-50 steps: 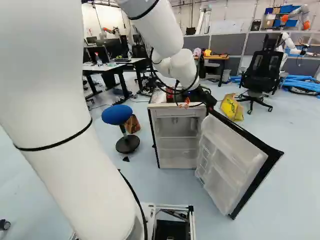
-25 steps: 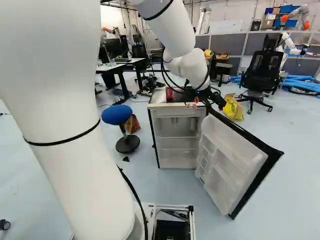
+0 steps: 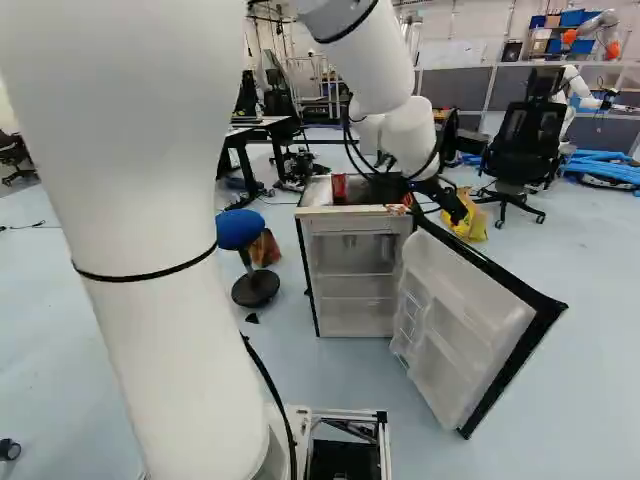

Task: Grab a drink from the fridge

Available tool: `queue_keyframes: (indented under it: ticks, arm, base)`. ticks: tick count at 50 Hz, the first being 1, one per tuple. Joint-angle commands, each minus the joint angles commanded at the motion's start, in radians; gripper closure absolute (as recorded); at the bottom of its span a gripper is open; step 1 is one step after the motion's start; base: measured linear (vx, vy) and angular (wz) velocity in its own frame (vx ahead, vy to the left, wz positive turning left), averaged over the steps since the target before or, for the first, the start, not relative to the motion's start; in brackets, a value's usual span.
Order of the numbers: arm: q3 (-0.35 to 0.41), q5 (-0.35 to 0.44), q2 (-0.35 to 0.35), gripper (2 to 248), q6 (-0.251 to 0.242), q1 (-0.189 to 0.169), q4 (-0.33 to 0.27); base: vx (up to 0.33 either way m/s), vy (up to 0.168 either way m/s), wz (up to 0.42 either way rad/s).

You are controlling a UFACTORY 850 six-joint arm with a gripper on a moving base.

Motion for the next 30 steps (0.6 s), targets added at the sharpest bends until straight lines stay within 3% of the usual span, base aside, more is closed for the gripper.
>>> queue_keyframes:
  ticks: [21,30]
  arm:
    - [-0.073,-0.042,-0.062,3,0.0,-0.049,0.09]
    - [-0.101,-0.045,-0.085,3,0.0,-0.071,0.095]
  base:
    - [0.0,0.0,0.0]
    - [0.0,0.0,0.0]
